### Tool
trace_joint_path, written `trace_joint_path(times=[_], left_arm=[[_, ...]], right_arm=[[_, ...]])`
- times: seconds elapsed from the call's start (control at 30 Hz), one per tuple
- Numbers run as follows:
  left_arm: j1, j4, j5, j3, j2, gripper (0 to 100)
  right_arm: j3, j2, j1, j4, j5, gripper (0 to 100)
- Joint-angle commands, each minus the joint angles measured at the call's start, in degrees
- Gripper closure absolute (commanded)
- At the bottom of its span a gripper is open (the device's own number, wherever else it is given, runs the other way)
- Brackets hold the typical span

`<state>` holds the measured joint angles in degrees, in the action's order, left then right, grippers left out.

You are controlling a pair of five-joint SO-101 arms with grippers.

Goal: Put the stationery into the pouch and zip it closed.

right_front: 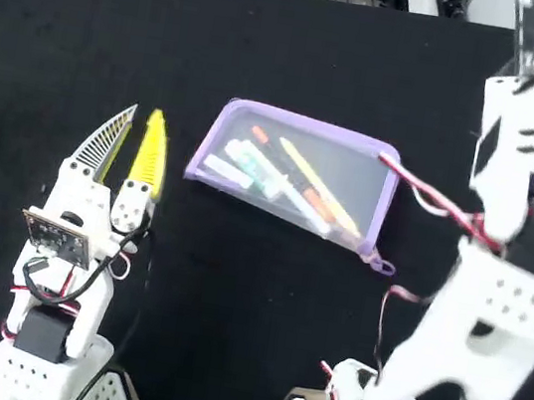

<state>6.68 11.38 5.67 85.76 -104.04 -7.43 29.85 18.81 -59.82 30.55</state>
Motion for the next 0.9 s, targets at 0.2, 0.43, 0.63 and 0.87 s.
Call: trace_joint_path(times=[0.2,0.43,0.63,0.87], left_arm=[[-0.4,19.8,-0.8,-18.6,-0.5,97],[-0.4,40.8,-0.8,-34.9,-0.6,97],[-0.4,54.9,-0.4,-47.1,-0.6,97],[-0.5,64.3,-0.4,-51.8,-0.6,97]], right_arm=[[12.0,19.2,0.4,0.2,-0.5,98.6],[21.8,32.9,0.3,1.1,-0.5,98.6],[29.3,45.2,0.3,0.9,-0.5,98.6],[34.2,57.3,0.3,0.4,-0.5,98.6]])
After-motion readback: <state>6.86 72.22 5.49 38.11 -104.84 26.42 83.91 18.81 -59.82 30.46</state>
